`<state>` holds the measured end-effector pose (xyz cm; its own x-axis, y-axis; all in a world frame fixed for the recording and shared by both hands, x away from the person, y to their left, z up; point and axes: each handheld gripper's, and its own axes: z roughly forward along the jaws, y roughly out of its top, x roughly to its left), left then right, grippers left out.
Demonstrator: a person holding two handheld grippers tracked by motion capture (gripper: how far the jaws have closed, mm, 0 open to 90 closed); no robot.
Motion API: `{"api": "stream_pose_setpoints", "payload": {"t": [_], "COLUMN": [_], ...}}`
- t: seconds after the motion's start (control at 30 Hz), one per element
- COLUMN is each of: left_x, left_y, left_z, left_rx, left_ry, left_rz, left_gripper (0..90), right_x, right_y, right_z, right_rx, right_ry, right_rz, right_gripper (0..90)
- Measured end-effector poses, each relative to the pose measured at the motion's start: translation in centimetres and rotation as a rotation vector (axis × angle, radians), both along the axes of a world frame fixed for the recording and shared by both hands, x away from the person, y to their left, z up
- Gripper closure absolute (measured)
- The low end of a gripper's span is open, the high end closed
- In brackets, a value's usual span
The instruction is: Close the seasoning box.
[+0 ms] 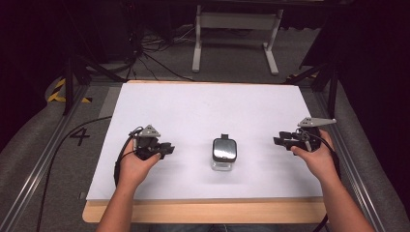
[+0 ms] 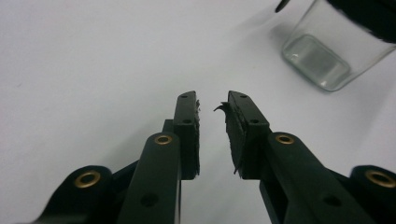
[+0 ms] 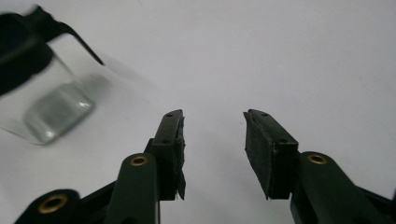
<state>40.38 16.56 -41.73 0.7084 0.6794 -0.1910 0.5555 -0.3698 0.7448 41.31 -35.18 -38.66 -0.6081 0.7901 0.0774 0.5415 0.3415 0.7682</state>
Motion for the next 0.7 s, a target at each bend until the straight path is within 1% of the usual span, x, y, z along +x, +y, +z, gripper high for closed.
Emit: {"api": "stream_pose_setpoints", "payload": {"t": [0.03,0.1,0.17,0.2,0.27,0.3,0.33,0.4,0.43,0.47,0.5,0.53,0.57,0.63,0.67,0.7], "left_x": [0.2,0.4,0.7,0.8,1.0,1.1,1.1,1.3,1.3,1.3,1.3,1.3,1.3,1.4,1.3,1.3], "left_y": [0.4,0.9,1.3,1.7,2.0,2.2,2.3,2.4,2.4,2.4,2.5,2.5,2.5,2.5,2.4,2.3], "left_z": [-0.3,-0.7,-1.1,-1.5,-2.0,-2.2,-2.4,-2.8,-2.9,-3.0,-3.1,-3.1,-3.1,-3.1,-3.2,-3.3], "left_rx": [0.000,-0.007,0.013,0.017,0.013,0.022,0.023,0.021,0.031,0.040,0.051,0.051,0.042,0.041,0.034,0.036], "left_ry": [0.001,0.015,0.007,0.014,0.023,0.021,0.027,0.029,0.033,0.033,0.024,0.019,0.022,0.012,0.017,0.018], "left_rz": [0.002,0.018,0.027,0.040,0.048,0.050,0.053,0.053,0.056,0.054,0.050,0.045,0.043,0.027,0.024,0.020], "left_gripper": [72.8,71.8,70.9,70.5,70.3,70.1,69.9,69.1,68.6,68.1,67.6,67.0,66.2,65.3,65.1,64.9], "right_x": [0.1,0.3,0.4,0.4,0.3,0.3,0.2,0.1,0.1,0.0,0.0,0.0,-0.1,-0.2,-0.3,-0.3], "right_y": [-0.3,-0.7,-1.0,-1.1,-1.4,-1.4,-1.5,-1.6,-1.6,-1.5,-1.4,-1.3,-1.3,-1.3,-1.3,-1.3], "right_z": [-0.5,-1.4,-2.2,-2.4,-3.1,-3.2,-3.3,-3.7,-3.8,-3.9,-4.0,-4.1,-4.2,-4.4,-4.5,-4.5], "right_rx": [-0.011,-0.028,-0.041,-0.047,-0.035,-0.030,-0.025,0.000,0.004,-0.004,-0.022,-0.042,-0.050,-0.043,-0.040,-0.042], "right_ry": [0.001,0.010,0.019,0.019,0.023,0.027,0.017,0.010,0.010,0.017,0.019,0.015,0.005,-0.001,0.001,-0.001], "right_rz": [-0.011,-0.026,-0.037,-0.041,-0.053,-0.057,-0.060,-0.072,-0.076,-0.074,-0.066,-0.060,-0.060,-0.053,-0.055,-0.055], "right_gripper": [57.0,56.4,56.4,56.3,55.9,55.8,55.6,55.6,55.6,55.3,55.1,55.1,55.2,55.1,55.1,55.1]}}
